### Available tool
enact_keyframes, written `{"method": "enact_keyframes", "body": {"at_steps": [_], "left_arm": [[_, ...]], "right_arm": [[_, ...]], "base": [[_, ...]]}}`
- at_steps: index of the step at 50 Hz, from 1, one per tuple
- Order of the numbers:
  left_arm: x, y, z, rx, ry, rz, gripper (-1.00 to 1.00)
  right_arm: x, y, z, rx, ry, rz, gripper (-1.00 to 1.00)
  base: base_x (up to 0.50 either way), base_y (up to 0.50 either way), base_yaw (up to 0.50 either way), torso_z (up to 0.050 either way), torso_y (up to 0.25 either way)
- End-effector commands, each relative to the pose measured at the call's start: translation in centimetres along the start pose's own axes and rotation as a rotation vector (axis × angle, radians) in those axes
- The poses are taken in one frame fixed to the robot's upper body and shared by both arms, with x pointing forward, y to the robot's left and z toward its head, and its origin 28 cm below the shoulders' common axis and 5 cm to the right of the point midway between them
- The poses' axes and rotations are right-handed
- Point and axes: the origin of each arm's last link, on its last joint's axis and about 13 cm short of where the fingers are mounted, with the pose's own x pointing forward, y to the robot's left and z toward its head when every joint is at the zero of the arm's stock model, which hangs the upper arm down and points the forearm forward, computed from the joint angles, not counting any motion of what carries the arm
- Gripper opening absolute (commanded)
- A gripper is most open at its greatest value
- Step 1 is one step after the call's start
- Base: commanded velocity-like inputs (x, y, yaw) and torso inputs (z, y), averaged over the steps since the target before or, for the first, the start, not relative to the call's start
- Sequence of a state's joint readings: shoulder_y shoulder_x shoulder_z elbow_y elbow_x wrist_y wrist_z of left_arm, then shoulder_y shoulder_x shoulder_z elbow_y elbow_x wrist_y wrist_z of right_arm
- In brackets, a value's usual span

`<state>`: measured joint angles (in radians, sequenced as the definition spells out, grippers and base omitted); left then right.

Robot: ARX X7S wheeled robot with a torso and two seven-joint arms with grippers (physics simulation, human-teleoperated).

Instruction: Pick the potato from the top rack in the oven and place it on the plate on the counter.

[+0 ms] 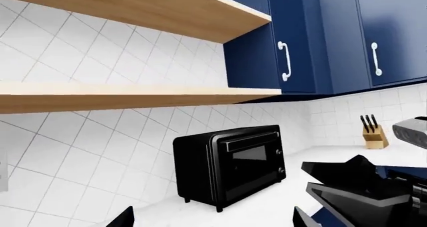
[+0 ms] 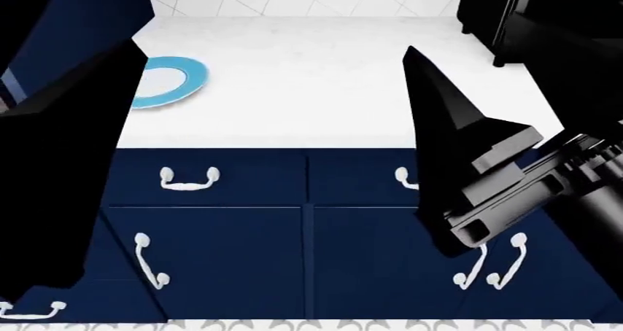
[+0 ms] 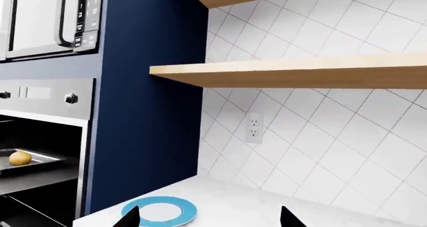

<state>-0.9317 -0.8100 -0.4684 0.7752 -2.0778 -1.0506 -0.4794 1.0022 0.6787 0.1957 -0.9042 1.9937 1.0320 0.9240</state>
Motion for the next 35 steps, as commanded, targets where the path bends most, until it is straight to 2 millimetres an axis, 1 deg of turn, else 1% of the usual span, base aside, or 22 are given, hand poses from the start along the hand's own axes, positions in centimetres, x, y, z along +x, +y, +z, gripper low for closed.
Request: {"method": "enact_keyframes", "body": {"at_steps": [1,35], "left_arm": [[-0.31,-0.09,0.04,0.001,-0.010,-0.001,1.00],[-0.37,-0.26,0.24,0.001,-0.021,-0.008,1.00]], "right_arm": [[-0.22,0.12,0.08,-0.006,-0.005,0.009,1.00],[-0.11,0.31,-0.17,-0.021,-0.008,0.037,1.00]], "base": [[0.00,0.36,0.00,0.000,0.000],[0.00,0.50,0.00,0.000,0.000]]}}
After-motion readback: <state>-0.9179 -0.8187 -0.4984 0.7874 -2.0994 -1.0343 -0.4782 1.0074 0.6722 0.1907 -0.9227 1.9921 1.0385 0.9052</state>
